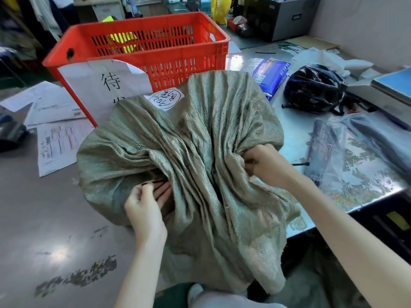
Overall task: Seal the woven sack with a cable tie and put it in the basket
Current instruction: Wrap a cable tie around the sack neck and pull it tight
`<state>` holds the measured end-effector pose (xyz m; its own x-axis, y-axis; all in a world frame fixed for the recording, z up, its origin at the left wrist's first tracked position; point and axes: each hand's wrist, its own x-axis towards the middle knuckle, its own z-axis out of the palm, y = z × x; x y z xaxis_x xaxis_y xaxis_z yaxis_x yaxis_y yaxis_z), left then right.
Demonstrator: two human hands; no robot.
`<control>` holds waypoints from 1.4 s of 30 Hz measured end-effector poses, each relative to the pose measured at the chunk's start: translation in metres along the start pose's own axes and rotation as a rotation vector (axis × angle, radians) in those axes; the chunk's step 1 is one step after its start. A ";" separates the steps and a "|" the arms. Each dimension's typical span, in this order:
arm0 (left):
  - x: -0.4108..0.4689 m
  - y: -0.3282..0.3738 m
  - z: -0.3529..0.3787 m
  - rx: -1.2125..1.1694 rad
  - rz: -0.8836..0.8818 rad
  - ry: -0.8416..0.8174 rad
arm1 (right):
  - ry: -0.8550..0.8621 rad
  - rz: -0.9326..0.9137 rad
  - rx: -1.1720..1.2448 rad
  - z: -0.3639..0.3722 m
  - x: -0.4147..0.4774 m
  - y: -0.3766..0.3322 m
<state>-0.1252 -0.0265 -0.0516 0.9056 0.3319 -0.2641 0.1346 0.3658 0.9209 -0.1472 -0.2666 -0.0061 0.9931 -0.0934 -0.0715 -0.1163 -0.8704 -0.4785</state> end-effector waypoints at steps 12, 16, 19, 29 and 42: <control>0.024 0.041 0.004 -0.329 0.077 0.034 | -0.087 0.081 0.447 -0.041 -0.007 0.050; 0.030 0.040 0.009 -0.281 0.171 -0.086 | -0.070 0.109 1.129 -0.037 -0.009 0.061; 0.033 0.037 0.014 -0.097 0.298 -0.117 | 0.006 0.101 1.316 -0.031 -0.007 0.058; 0.059 0.034 0.038 0.384 0.578 -0.246 | 0.389 0.221 1.587 -0.021 0.016 0.043; 0.068 0.018 0.063 0.525 0.697 -0.199 | 0.779 0.115 0.909 -0.038 0.050 0.041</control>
<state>-0.0360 -0.0522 -0.0350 0.8970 0.1550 0.4140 -0.3499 -0.3235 0.8792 -0.1015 -0.3255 0.0035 0.6836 -0.6878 0.2441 0.1364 -0.2082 -0.9685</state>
